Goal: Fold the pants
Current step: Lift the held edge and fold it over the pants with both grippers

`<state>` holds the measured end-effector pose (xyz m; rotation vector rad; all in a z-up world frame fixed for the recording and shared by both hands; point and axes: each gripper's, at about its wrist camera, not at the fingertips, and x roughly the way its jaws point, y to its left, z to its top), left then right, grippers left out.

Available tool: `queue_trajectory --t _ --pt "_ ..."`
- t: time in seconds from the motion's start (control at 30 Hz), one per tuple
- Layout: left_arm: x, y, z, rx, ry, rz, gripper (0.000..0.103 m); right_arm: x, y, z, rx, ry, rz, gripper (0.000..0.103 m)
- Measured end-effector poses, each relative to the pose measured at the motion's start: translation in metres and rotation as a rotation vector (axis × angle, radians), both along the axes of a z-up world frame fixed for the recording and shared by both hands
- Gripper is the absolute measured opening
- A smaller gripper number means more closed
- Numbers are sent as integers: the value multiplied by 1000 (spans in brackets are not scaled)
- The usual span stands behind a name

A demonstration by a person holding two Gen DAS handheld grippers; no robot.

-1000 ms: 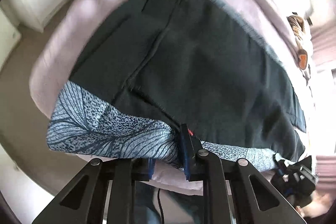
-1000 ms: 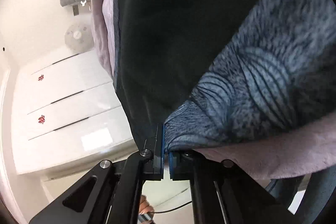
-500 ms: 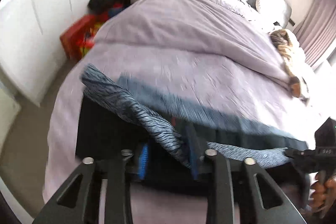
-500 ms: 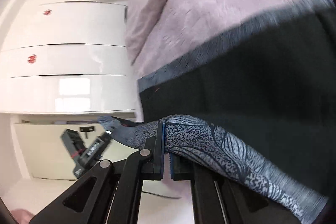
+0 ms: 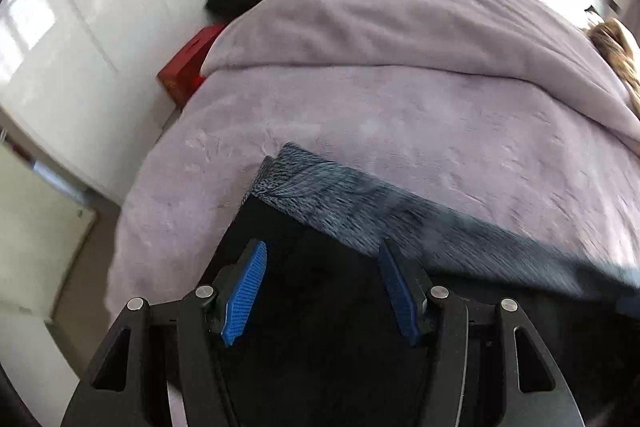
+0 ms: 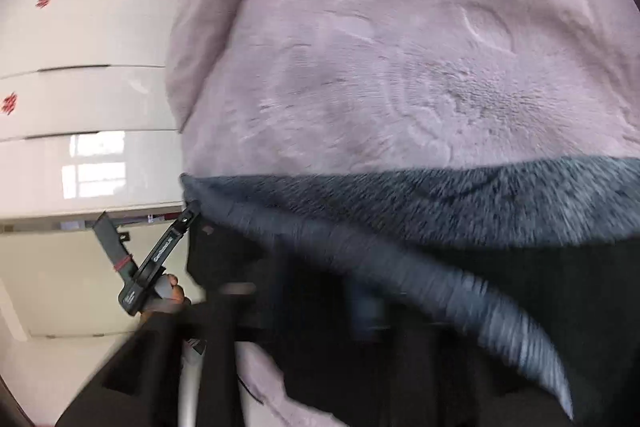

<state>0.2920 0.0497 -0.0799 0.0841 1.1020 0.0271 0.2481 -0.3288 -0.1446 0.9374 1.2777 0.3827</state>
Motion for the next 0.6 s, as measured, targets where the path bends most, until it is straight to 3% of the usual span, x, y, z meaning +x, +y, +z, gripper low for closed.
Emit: queue_trajectory --t 0.03,0.17,0.23,0.3,0.37,0.47,0.53,0.6 --pt "-8 -6 7 3 -1 -34 60 -7 -2 14 -2 -22 -1 72" --pt "-50 -45 26 -74 58 -213 60 -41 2 57 -53 -88 7 72" --pt "-71 -74 27 -119 101 -314 60 -78 -5 79 -164 -110 -18 72" --pt "-95 -108 28 -166 139 -425 60 -119 -11 97 -362 -116 -44 72" --pt "-120 -141 31 -195 161 -508 60 -172 -17 110 -596 -86 -76 72" --pt "-156 -196 29 -263 243 -633 60 -244 -17 112 -813 -12 -117 72" --pt "-173 -226 27 -279 274 -711 60 -286 -12 105 -884 50 -138 72" --pt "-185 -253 24 -284 305 -763 60 -322 -12 89 -831 113 -197 72"
